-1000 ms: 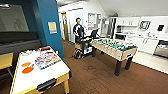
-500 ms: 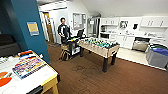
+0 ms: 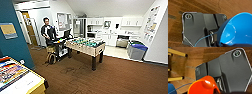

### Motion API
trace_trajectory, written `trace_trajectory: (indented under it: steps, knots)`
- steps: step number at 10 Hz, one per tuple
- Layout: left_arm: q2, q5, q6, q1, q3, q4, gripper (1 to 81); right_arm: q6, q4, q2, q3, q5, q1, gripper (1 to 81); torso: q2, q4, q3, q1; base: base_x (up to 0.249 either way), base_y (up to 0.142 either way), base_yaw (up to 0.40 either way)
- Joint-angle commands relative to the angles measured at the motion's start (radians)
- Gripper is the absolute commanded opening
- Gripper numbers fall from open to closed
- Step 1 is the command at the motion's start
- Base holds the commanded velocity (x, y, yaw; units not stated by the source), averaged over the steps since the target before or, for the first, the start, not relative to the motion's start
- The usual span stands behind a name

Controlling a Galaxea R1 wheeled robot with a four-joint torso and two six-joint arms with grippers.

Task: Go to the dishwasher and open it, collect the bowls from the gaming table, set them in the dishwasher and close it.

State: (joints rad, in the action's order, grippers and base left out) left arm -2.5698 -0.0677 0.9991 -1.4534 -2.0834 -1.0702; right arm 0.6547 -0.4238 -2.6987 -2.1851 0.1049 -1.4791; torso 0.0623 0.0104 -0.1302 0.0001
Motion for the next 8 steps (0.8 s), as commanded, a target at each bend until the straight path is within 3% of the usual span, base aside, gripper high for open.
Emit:
trace_trajectory:
  steps: [1, 8]
  knots:
    - [0.026, 0.011, -0.001, 0.049, 0.016, -0.013, 1.0, -0.003, -0.023, 0.015, 0.013, -0.033, 0.053, 1.0, 0.000, 0.000, 0.000, 0.000, 0.000, 0.000, -0.400]
    - [0.026, 0.011, 0.001, 0.049, 0.016, -0.010, 1.0, -0.001, -0.024, 0.015, 0.013, -0.033, 0.052, 1.0, 0.000, 0.000, 0.000, 0.000, 0.000, 0.000, -0.400]
